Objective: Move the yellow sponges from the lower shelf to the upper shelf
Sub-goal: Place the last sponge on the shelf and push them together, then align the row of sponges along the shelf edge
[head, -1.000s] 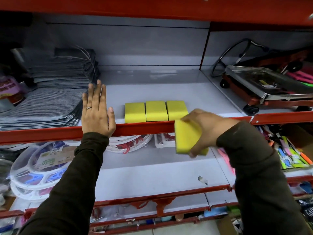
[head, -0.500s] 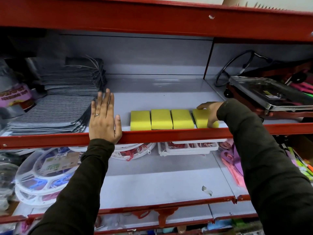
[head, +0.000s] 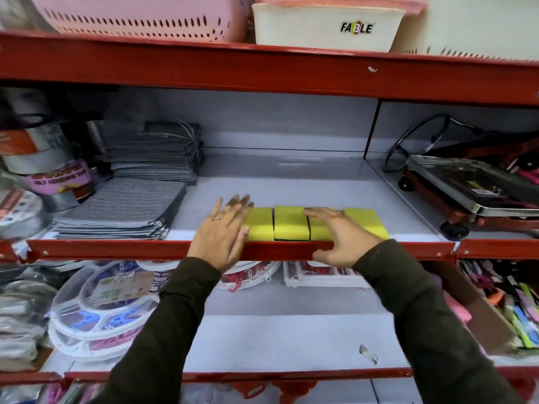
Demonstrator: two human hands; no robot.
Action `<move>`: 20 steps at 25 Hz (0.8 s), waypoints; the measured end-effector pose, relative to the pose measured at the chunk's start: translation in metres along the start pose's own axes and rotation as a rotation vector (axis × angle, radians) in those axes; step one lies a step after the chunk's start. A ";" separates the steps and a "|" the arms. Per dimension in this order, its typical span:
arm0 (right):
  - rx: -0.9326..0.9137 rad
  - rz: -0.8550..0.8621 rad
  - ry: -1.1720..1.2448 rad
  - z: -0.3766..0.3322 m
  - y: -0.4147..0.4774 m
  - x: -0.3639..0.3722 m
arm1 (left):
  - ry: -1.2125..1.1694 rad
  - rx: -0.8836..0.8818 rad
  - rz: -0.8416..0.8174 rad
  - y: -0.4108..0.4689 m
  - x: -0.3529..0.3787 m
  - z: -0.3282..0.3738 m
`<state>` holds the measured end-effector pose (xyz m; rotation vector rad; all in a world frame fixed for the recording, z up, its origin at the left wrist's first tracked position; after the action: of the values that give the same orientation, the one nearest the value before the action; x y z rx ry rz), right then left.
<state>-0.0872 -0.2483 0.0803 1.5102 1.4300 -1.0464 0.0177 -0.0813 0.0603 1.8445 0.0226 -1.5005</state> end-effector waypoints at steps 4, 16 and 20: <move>-0.009 -0.034 -0.160 -0.017 0.014 0.038 | -0.084 -0.013 -0.106 -0.010 0.012 0.015; -0.041 0.018 -0.121 -0.049 0.002 0.050 | -0.249 -0.112 -0.193 -0.036 0.005 0.009; -0.043 0.019 -0.111 -0.050 0.002 0.050 | -0.247 -0.119 -0.221 -0.035 0.006 0.009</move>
<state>-0.0820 -0.1842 0.0503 1.4108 1.3500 -1.0650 -0.0042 -0.0635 0.0362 1.5924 0.1990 -1.8305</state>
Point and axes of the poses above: each hand's wrist, its own y-axis towards the middle knuckle, its own x-axis out of the palm, z = x × y, the point moved 10 cm from there along y, towards the middle knuckle, and after that the axes turned 4 degrees about -z, right-handed, at the moved point
